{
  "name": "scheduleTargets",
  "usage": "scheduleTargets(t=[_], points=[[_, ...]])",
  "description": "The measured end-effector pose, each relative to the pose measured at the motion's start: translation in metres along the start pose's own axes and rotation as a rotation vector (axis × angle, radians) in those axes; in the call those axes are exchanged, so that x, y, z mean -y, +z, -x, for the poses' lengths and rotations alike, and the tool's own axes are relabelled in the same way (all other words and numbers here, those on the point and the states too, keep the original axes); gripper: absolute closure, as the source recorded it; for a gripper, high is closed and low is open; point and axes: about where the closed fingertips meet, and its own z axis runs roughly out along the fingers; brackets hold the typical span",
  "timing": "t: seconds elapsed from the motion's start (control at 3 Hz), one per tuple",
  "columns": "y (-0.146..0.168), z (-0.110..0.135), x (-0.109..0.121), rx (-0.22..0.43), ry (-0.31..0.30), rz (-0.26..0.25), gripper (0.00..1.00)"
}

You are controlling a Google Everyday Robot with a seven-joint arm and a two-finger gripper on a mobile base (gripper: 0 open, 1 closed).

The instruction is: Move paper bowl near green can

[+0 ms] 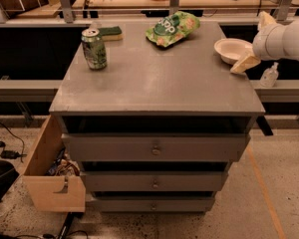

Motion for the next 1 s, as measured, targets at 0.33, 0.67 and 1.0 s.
scheduleTargets(t=[0.33,0.67,1.0], points=[[-0.0008,0.0008,0.0015,0.0,0.0,0.0,0.16],[0.0004,0.0001,0.0004,-0.002,-0.002,0.003,0.47],[0.008,-0.0044,-0.0064,-0.013,-0.013,0.024,0.72]])
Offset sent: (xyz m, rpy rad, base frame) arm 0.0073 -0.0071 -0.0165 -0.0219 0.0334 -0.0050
